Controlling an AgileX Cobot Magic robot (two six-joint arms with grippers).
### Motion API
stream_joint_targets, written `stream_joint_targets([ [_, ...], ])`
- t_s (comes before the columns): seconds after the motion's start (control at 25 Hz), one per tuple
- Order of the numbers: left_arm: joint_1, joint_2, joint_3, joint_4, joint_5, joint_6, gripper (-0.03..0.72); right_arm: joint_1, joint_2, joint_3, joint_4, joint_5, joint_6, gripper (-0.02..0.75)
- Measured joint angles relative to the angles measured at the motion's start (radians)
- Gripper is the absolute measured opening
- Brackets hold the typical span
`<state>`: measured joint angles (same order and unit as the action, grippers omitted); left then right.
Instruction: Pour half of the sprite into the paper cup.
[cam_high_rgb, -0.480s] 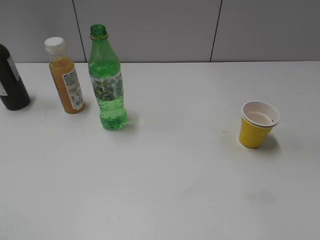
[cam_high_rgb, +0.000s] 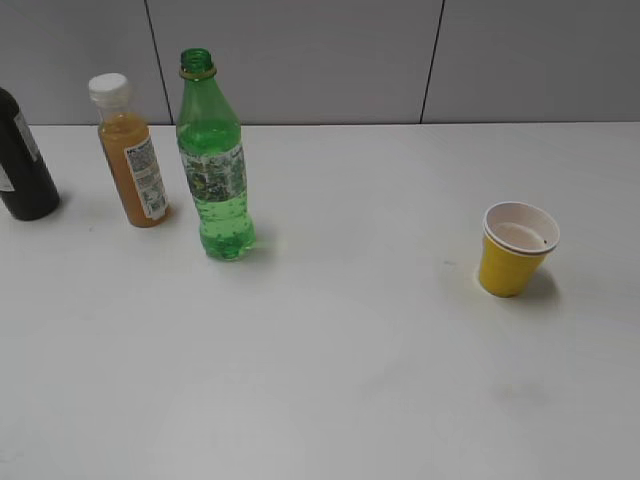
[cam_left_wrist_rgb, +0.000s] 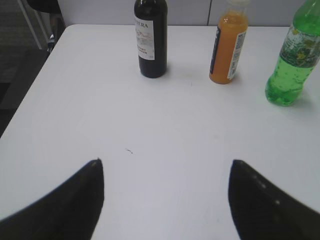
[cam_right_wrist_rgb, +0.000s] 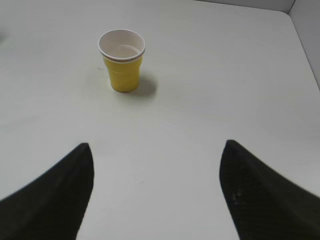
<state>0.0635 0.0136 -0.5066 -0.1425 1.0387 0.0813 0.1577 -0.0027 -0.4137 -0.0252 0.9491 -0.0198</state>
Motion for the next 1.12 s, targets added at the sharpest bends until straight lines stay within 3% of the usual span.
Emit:
stream_joint_targets([
  [0.36,0.000,0.000,0.000,0.000,0.000,0.000,0.588,0.000,0.000,-0.008,0.001,-0.026,0.000,0.592],
  [1.12,0.000,0.000,0.000,0.000,0.000,0.000,0.588,0.000,0.302,-0.023,0.007,-0.460,-0.001,0.592],
])
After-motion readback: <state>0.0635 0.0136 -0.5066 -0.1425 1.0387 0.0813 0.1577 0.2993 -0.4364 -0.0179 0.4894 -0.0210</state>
